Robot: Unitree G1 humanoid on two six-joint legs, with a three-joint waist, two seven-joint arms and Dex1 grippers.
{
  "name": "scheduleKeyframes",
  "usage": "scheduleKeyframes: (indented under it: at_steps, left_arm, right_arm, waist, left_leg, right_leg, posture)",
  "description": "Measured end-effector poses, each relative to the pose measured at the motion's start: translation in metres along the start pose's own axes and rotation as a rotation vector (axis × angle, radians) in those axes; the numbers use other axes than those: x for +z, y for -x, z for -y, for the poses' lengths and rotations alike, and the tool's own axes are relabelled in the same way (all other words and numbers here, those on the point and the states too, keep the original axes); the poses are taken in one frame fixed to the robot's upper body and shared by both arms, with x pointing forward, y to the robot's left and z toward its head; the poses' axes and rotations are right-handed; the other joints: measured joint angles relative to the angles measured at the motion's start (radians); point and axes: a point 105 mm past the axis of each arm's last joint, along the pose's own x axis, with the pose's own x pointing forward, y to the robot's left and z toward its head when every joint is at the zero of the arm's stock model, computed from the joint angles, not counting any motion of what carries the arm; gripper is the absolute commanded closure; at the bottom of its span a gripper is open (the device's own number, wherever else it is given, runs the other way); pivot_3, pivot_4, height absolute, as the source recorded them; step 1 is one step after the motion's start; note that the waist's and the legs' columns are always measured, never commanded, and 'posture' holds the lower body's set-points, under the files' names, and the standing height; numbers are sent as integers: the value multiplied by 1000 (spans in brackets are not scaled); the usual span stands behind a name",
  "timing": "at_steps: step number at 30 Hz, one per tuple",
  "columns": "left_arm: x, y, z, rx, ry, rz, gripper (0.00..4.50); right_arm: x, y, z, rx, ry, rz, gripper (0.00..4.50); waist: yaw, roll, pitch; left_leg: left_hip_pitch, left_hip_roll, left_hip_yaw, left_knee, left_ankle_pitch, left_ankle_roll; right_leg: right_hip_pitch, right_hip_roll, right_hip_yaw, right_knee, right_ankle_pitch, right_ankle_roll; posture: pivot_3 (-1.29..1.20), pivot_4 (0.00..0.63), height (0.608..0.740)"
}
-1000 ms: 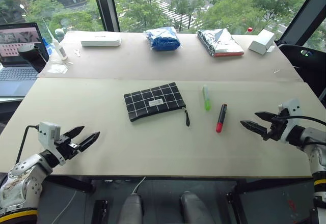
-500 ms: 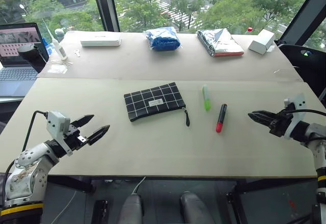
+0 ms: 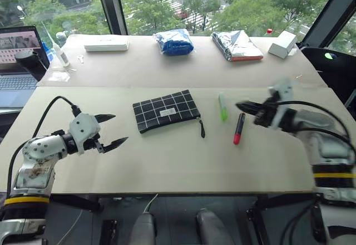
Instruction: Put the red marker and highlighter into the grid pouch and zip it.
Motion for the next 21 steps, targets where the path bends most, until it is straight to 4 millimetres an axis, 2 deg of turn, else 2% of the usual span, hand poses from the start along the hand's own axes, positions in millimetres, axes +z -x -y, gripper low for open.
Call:
scheduleKeyframes:
  at_steps: [3, 6, 10, 16, 21]
  left_arm:
    - [-11, -6, 3, -15, -44, -36, 0]
    - [-17, -10, 7, -17, -47, -38, 0]
    - [-14, -17, 9, -17, -67, -6, 0]
    - [-14, -18, 10, -6, -71, 7, 0]
    - [-15, -18, 10, -1, -69, 8, 0]
  right_arm:
    - [-7, -32, -19, 4, 11, -82, 4474]
    - [-6, -49, -22, -30, 37, -123, 4474]
    - [-1, -68, -26, -57, 112, -145, 4474]
    - [-24, -75, -24, -57, 228, -236, 4474]
    - [-23, -78, -24, -26, 398, -264, 4474]
  waist:
    - [7, 0, 0]
    - [20, 0, 0]
    - [29, 0, 0]
    - [28, 0, 0]
    - [24, 0, 0]
  left_leg:
    - [-10, 0, 0, 1, 0, 0]
    - [-15, 0, -1, 2, 0, 0]
    - [-15, 0, -1, 3, 0, 0]
    - [-15, 0, 0, 3, 0, 0]
    - [-14, 0, 0, 3, 0, 0]
  right_leg:
    - [-8, 0, -1, 1, 4, -7]
    - [-13, -1, -1, 2, 5, -8]
    - [-14, 0, -2, 4, 5, -8]
    - [-19, -1, -2, 10, 5, -8]
    - [-21, 0, -3, 14, 5, -8]
  posture:
    - [0, 150, 740]
    - [0, 150, 740]
    - [0, 150, 740]
    - [0, 150, 740]
    - [0, 150, 740]
